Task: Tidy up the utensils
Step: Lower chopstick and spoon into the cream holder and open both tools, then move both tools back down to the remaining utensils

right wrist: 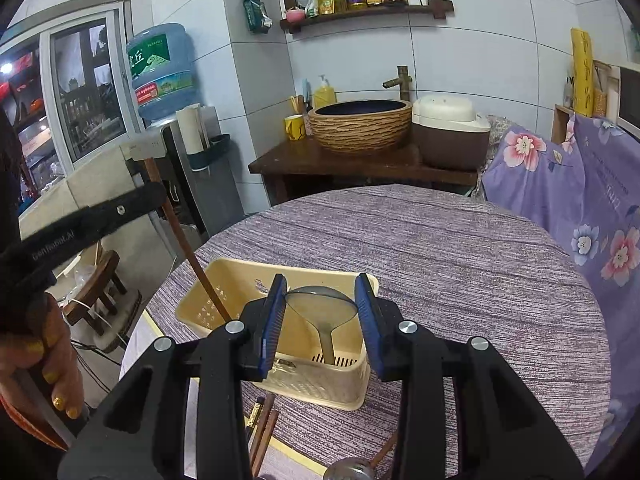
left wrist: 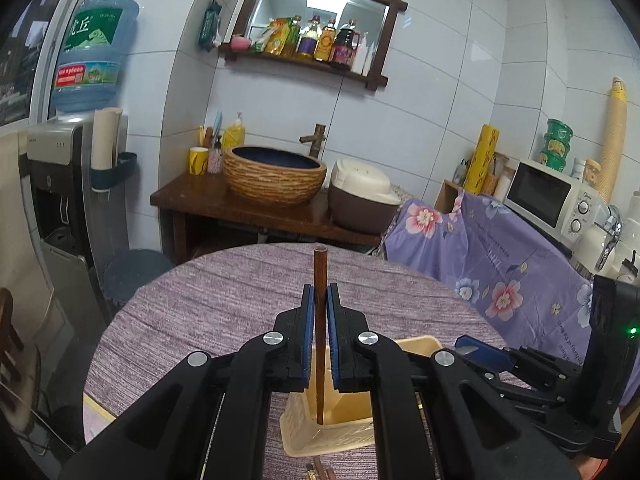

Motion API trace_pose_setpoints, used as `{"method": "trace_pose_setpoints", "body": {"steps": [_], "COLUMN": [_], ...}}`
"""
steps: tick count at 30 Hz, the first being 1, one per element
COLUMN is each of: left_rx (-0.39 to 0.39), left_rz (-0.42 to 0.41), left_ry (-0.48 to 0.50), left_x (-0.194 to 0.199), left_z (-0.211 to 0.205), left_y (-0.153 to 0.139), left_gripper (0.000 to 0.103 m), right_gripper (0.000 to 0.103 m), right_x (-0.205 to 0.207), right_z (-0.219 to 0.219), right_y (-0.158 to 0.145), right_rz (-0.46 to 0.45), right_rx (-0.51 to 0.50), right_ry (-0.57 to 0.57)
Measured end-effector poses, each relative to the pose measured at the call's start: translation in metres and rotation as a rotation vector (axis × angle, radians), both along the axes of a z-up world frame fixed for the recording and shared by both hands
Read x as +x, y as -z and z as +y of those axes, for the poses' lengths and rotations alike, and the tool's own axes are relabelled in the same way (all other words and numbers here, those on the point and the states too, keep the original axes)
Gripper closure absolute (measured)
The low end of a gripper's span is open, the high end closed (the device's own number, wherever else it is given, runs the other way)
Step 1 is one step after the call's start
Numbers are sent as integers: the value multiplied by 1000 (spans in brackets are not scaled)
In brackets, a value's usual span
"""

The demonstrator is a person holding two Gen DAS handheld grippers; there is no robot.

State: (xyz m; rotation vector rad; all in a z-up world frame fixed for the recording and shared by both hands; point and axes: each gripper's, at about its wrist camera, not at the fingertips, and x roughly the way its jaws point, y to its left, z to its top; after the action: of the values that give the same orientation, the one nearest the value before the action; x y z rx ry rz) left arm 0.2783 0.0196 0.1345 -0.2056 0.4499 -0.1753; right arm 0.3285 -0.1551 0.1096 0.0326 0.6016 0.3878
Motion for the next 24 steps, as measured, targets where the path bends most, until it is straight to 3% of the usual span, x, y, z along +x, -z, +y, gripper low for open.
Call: {"method": "trace_pose_setpoints", "body": {"steps": [9,12,13,14,16,18,20,24], "left_rx": [24,14,8,-5,-35,-50,-55,-26], "left_rz": [5,11,15,15,2,-5,6,51], "left_ry": [5,12,16,23,33,38,40,19], "left_x": [1,-1,-2,-5,-15,-25,-35,-58], "left_z": [-3,-1,0,1,6,9,12,19], "left_y": [6,6,7,6,6,8,13,38], "left_gripper": [95,91,77,56,39,33,17,7], "right_gripper": [67,57,43,28,25,21,18,13], "right_x": [1,0,-2,-5,-14,-22,-33,-60], "right_z": [-3,-6,-7,-8,-10,-11,-13,-16], "right_y": [2,3,3,2,-1,-3,-3,9], "right_rz": [-22,-31,-41,-58,-103,-128,-145,-133], "right_rx": [15,30,29,27,20,-3,-18,-59], "right_ry": [9,16,24,32,42,62,78,69]}}
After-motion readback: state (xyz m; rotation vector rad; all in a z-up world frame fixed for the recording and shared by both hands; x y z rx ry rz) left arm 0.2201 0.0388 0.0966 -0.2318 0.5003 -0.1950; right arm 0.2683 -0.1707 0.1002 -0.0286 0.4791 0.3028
